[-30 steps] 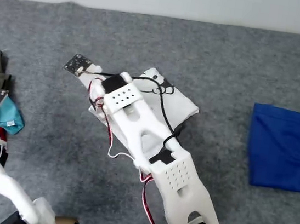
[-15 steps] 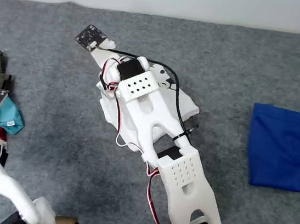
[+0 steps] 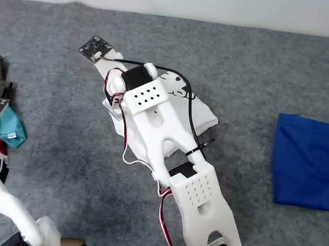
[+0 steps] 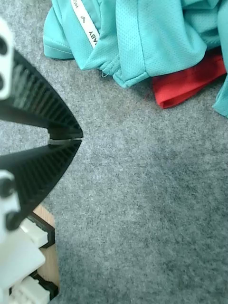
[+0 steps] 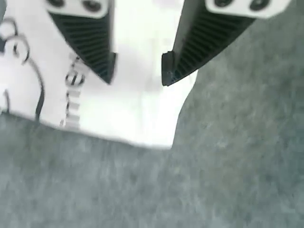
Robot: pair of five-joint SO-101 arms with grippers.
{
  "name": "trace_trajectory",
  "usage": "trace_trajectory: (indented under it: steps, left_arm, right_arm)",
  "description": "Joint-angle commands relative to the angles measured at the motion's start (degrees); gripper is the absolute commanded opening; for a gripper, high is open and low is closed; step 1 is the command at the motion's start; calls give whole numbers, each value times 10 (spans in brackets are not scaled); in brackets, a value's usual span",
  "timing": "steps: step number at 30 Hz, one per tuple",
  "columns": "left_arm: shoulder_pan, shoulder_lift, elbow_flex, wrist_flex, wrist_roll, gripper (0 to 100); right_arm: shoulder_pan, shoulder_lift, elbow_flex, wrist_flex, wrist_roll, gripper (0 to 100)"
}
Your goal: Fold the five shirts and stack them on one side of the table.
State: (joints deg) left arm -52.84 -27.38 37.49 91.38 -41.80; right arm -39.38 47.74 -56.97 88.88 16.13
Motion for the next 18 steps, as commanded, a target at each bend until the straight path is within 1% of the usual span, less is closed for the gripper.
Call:
trace_trajectory:
  steps: [1,3,4,9,13,18]
  left_arm:
    - [2,-15,-6,-8,-5,8]
    - [2,-15,-5,-16,-5,8]
    - [2,-15,-5,-18,-5,8]
    - [9,-15,-5,-19,-5,8]
    - [11,-15,-5,-19,-5,8]
    - [11,-15,-5,-19,-5,8]
  right_arm:
    - [23,-51,-49,84,-8,46]
    - [40,-51,-58,127,-10,5]
    - [49,-49,-58,140,-10,12]
    - [86,-52,-8,142,-11,9]
    - [91,-53,47,142,-11,9]
    - [78,-53,114,141,-11,9]
